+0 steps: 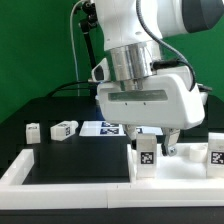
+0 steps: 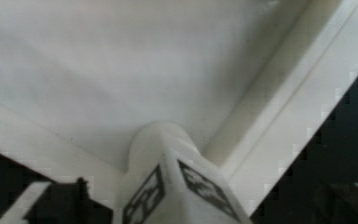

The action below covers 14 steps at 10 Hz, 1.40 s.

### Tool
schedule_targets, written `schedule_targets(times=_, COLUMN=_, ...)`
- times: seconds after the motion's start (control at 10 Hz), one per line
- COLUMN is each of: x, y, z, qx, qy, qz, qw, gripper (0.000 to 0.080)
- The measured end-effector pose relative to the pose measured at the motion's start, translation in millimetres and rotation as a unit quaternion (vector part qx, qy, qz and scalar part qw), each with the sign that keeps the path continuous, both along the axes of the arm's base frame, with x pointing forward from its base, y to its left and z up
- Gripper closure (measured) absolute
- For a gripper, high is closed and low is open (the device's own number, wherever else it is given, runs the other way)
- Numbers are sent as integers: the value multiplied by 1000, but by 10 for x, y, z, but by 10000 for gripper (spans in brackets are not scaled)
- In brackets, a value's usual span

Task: Assemble square table

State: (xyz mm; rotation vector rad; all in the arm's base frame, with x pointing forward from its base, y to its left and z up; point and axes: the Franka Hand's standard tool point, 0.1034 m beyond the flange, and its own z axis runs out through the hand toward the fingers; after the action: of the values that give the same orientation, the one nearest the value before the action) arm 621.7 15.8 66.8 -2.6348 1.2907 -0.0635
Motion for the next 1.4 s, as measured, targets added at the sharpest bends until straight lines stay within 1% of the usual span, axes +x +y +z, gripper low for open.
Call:
schedule_targets(times=0.1, x=0, y=-1, z=-1, qx=-5, qy=-6, qz=35, qw=999, gripper=156)
schedule_targets(times=0.2, x=-6, y=-17, z=-1, qx=-23, qy=-12, qz=110, qw=994, gripper=151)
schedule_targets(times=0.3, x=1, y=-53, z=16, qx=-57, qy=-19, qz=236, qw=970, gripper=151)
schedule_targets(times=0.4, x=43, y=-87, z=58, qx=-74, qy=-29, qz=336, qw=939, gripper=151)
schedule_targets(times=0.5, x=51, y=-97, z=64, qx=-78, qy=-34, qz=380, qw=921, gripper=150)
schedule_targets(times=0.7, x=44, y=-95, z=52, qx=-76, qy=-30, qz=359, qw=930, gripper=150)
schedule_targets(times=0.8, x=44, y=-98, z=51, qx=-76, qy=-30, qz=360, qw=930, gripper=267)
schedule_targets(times=0.9, x=43, y=-97, z=48, qx=-75, qy=-28, qz=345, qw=935, gripper=267)
schedule_targets(times=1.0, x=41, y=-95, z=45, qx=-71, qy=-23, qz=312, qw=947, gripper=449)
schedule_targets(times=1.1, x=40, y=-116, z=41, qx=-68, qy=-17, qz=272, qw=960, gripper=508)
schedule_targets(times=1.2, x=42, y=-120, z=34, qx=-65, qy=-12, qz=230, qw=971, gripper=508)
schedule_targets(times=1.4, x=55, y=-145, z=30, qx=-58, qy=-5, qz=80, qw=995, gripper=508)
